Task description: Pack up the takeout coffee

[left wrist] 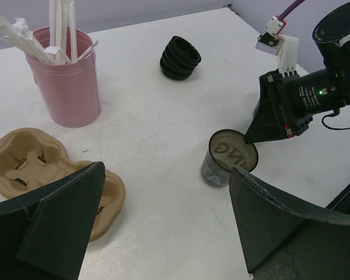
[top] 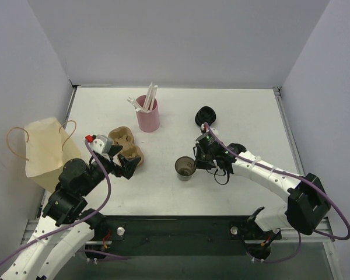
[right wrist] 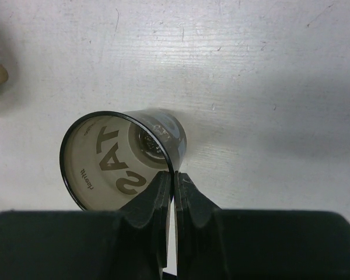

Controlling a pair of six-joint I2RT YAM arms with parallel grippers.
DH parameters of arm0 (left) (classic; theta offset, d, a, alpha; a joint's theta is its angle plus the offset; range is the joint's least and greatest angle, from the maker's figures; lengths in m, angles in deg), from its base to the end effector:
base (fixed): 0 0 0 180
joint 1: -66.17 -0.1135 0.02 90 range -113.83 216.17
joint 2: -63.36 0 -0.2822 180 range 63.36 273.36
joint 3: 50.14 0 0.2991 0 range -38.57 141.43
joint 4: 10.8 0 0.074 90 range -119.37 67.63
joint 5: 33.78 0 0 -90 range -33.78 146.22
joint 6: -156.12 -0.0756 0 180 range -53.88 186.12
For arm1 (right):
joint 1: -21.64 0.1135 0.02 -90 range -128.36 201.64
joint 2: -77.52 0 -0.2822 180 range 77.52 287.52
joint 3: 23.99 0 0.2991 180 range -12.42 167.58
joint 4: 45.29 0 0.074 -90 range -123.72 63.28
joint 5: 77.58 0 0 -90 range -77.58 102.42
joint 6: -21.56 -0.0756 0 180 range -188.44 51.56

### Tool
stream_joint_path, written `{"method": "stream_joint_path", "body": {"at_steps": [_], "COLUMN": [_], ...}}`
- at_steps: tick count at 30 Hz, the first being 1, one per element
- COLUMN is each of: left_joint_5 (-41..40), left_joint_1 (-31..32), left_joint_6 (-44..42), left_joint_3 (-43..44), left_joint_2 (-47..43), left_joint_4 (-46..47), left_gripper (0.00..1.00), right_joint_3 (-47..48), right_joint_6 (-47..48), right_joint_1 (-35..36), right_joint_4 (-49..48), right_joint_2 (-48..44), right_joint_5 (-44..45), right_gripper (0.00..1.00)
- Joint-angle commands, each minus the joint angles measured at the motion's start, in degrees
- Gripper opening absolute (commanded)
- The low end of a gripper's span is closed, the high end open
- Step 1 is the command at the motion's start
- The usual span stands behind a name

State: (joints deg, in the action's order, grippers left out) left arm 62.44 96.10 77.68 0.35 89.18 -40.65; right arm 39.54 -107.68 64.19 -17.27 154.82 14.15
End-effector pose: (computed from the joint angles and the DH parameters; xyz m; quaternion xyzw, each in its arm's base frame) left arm 0.1574 -0.1001 0.3478 0.1538 0.7220 -0.2760 0.6156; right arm 0.2667 0.2417 0.2179 -0.0202 0.9125 0.2569 0.3177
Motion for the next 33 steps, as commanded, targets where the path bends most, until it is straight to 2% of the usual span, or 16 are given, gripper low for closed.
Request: {"method": "stream_joint_path", "body": {"at_steps": [1, 7, 10, 16, 24, 33], "left_joint_5": [-0.33, -0.15, -0.15, 0.02, 0.29, 0.72], "left_joint_1": [-0.14, -0.14, -0.14, -0.14, -0.14, -0.14], "left_joint_6": [-0.48, -0.48, -0.56, -0.57, -0.57, -0.65], "left_joint_3": [0.46, 0.28, 0.28, 0.28, 0.20, 0.20], "left_joint_2": [-0.25, -0.16, -0.25, -0.33, -0.42, -0.51], "left_joint_4": [0.79, 0.88, 0.88, 0.97, 0.97, 1.14], "left_gripper": [0.97, 0.97, 0.97, 0.97, 0.97, 0.97], "right_joint_3": [-1.78, -0.20, 2.87, 11.13, 24.75, 42.59], "right_joint_6": [-2.33, 0.29, 4.59, 12.51, 19.55, 23.07], "right_joint_1": [0.78, 0.70, -0.44, -9.84, -19.06, -22.51], "right_joint_4": [-3.17, -0.81, 1.04, 1.22, 0.96, 0.69], "right_joint_2": [-0.22, -2.67, -4.00, -1.63, 12.78, 31.59], "right_joint_5": [3.09, 5.20, 6.87, 2.66, -1.29, -8.06], "right_gripper": [0.06, 0.27, 0.33, 0.36, 0.42, 0.44]}}
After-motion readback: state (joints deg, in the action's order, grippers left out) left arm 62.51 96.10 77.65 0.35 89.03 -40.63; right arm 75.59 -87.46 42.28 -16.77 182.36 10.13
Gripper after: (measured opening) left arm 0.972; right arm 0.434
